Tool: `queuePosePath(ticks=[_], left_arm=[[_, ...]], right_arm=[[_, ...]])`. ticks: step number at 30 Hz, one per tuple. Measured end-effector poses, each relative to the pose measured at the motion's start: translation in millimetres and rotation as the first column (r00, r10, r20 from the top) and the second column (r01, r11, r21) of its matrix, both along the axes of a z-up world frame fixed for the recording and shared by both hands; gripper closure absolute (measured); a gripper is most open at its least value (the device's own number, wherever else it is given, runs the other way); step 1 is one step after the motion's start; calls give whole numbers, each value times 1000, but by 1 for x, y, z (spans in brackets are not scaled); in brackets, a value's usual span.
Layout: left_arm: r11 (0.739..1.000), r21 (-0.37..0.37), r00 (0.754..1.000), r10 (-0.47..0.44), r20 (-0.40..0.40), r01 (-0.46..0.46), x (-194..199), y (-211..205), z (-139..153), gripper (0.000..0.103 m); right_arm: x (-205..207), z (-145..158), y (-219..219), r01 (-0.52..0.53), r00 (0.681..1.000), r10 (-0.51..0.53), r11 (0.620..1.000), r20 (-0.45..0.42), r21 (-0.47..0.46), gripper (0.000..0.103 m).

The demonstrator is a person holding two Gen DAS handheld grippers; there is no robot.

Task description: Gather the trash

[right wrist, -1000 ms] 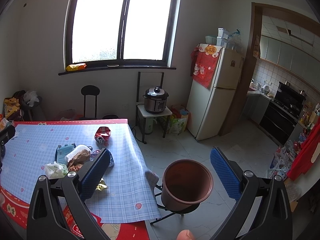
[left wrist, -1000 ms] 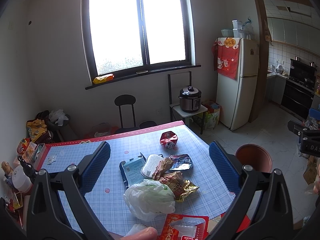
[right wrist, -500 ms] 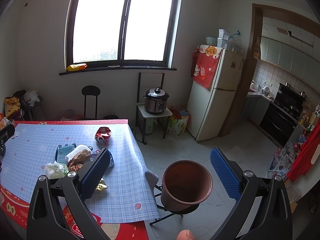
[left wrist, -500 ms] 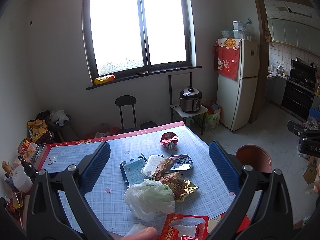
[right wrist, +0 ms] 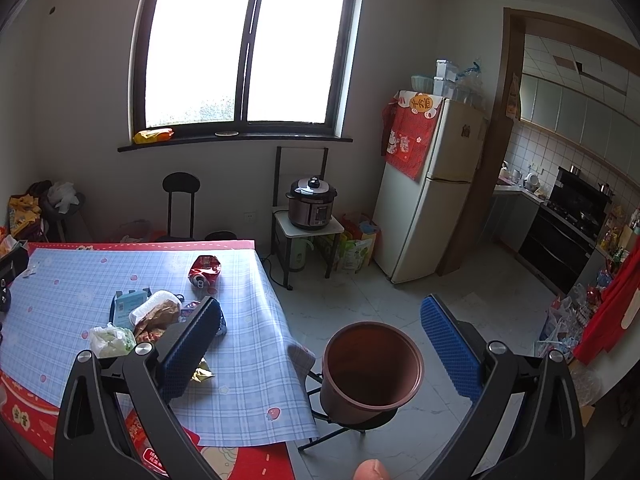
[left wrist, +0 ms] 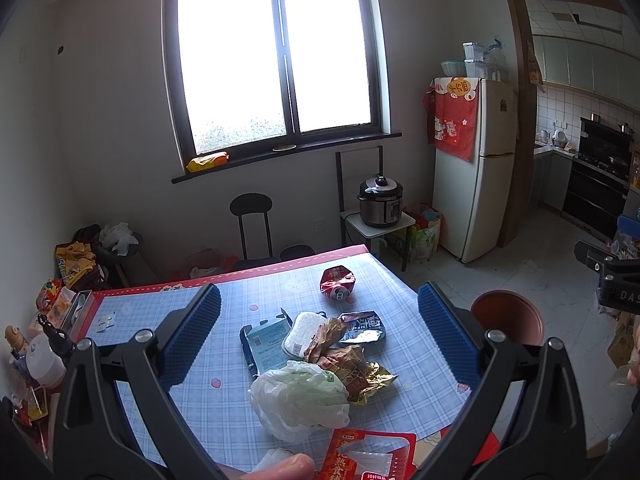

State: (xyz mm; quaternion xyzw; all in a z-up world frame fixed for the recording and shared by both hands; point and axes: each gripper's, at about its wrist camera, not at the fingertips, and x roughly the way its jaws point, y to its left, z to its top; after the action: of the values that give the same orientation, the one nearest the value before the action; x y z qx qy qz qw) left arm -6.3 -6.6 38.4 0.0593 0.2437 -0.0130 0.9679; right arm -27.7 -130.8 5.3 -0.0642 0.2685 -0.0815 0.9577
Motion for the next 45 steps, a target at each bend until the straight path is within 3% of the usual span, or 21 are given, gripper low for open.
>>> queuePosePath(ticks=[7, 16, 22, 25, 29, 35, 42, 45], left_arm=[[1000, 0, 1000, -3, -4, 3, 3, -1, 8, 5], [1000, -19, 1000, -8, -15, 8, 11, 0, -11, 5], [996, -89, 999, -34, -30, 31, 13, 23, -30, 5], [996, -84, 999, -15, -36, 12, 13, 40, -43, 5], [993, -104, 994, 41, -99, -51, 17, 71, -68, 5], [981, -114, 977, 140, -158, -159, 7, 126, -118, 5], [974, -118, 954, 157, -257, -192, -11, 164, -181, 5], [971, -124, 941, 162, -296, -206, -20, 174, -204, 6]], right_arm=[[1, 5, 0, 4, 1000, -4, 1000, 0, 2, 5], [1, 3, -9, 9, 1000, -8, 1000, -8, 17, 5], [1, -15, -14, -69, 997, 64, 987, 37, 145, 5], [8, -34, -14, -88, 996, 84, 972, 24, 217, 5], [25, -69, -5, -105, 991, 124, 957, -56, 270, 5], [40, -123, 28, -161, 972, 197, 955, -126, 250, 5], [51, -185, 69, -214, 908, 282, 948, -310, 236, 5], [54, -211, 75, -193, 877, 305, 931, -371, 310, 5]])
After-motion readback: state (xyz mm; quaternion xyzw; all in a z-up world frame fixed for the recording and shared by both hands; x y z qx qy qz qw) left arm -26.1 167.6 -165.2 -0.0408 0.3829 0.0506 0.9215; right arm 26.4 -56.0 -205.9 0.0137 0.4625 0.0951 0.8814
